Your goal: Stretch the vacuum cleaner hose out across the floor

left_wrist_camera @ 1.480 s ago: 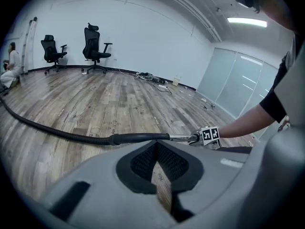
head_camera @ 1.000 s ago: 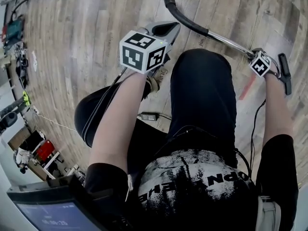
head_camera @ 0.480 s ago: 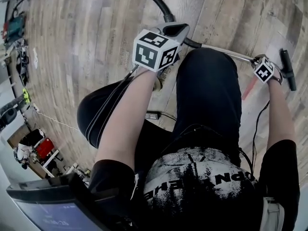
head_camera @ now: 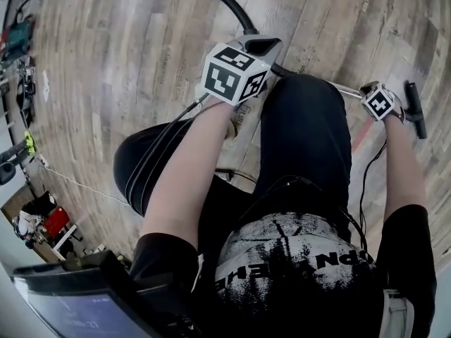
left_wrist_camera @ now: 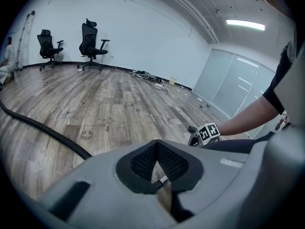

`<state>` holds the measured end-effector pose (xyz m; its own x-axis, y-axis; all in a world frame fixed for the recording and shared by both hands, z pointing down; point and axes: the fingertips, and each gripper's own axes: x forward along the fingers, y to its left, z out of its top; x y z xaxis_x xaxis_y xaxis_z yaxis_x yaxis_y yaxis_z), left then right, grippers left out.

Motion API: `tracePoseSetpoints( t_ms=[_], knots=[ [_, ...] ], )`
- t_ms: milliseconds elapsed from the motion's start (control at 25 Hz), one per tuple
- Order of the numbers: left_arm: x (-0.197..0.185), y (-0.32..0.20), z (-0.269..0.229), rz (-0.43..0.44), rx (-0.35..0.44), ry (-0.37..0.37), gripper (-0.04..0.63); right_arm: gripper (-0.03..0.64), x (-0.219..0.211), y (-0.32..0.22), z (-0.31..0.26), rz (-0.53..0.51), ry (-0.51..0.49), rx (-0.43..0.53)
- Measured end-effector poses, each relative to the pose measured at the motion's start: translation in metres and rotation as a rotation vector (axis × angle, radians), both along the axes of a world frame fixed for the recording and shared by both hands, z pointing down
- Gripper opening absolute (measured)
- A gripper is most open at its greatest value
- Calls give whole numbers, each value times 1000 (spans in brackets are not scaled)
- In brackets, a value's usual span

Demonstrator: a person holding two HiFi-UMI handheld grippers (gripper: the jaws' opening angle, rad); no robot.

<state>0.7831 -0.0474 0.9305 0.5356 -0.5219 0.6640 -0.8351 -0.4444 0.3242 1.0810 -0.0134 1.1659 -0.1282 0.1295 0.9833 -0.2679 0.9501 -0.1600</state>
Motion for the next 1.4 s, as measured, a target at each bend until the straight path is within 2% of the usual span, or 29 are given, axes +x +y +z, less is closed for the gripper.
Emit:
tracePoseSetpoints(
  t_ms=[240,400,600,720,920,1000,1280,1400],
  knots=[
    [-16,-8,-2,18,7,13,2,6,-29,15,-3,93,-10,-90],
    [-27,-15,0,13,39,32,2,6,-33,-5,4,48,13,14],
    [-46,-29,-16,10,46,92,2,6,-48,-12,-33,163,-4,18],
    [-56,-38,-57,37,55,95,2,6,-68,-21,-100,270,-76,44],
    [-72,-38,-182,52,99,130,2,6,-139,-20,-258,491,-358,44],
    [-77,-32,-234,55,120,132,2,6,-167,-16,-321,499,-435,33],
    [-117,-6,-386,-5,146,160,2,6,-245,-14,-504,422,-588,29],
    [-137,10,-451,-12,196,191,2,6,-279,-15,-582,408,-684,46]
  ],
)
